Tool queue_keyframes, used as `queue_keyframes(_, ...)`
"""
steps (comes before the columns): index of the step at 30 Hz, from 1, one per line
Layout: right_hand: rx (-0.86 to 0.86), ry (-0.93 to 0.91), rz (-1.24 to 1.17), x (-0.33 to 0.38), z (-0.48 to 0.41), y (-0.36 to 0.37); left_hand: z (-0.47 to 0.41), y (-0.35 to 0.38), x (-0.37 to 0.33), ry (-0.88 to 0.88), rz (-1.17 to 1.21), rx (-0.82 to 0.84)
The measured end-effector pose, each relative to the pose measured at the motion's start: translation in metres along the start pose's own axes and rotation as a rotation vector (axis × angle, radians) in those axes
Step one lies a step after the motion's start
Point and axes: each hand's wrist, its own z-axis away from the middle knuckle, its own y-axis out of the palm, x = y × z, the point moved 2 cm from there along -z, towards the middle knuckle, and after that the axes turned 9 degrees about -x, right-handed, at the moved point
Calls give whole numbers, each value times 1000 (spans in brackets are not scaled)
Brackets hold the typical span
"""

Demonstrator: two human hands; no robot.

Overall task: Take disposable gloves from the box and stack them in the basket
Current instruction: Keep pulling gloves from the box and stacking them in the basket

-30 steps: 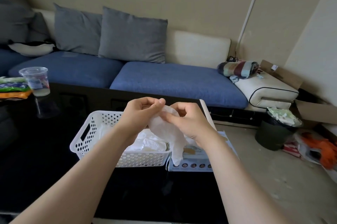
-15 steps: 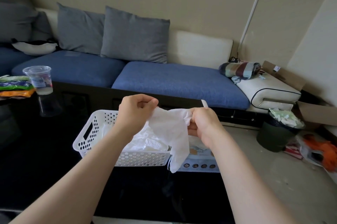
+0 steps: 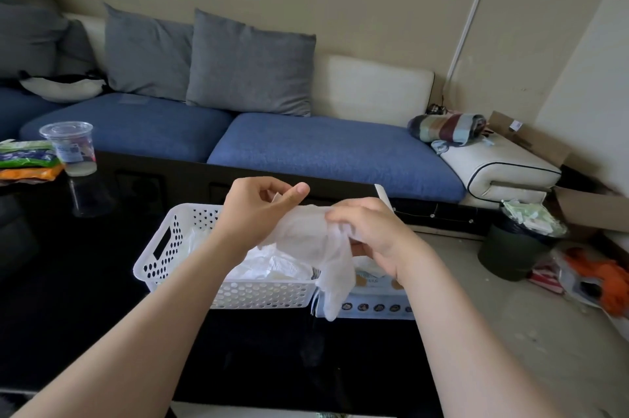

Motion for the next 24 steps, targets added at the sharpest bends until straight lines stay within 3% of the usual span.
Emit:
queue_keyframes(6, 180, 128, -231, -7, -6, -1, 9, -1, -6, -295, 220, 363)
queue_keyframes(9, 100, 107, -97, -7, -4, -2, 9, -5, -3, -416, 231, 444)
queue_keyframes(13, -181, -123, 363, -11, -6, 10, 3, -9, 13, -489, 62, 361)
queue_keyframes(17, -242, -243, 426, -10, -13, 28, -5, -17, 25, -476, 62, 224)
queue_keyframes(24, -287, -277, 523, -16, -29, 59, -12, -24, 31, -274, -89, 16)
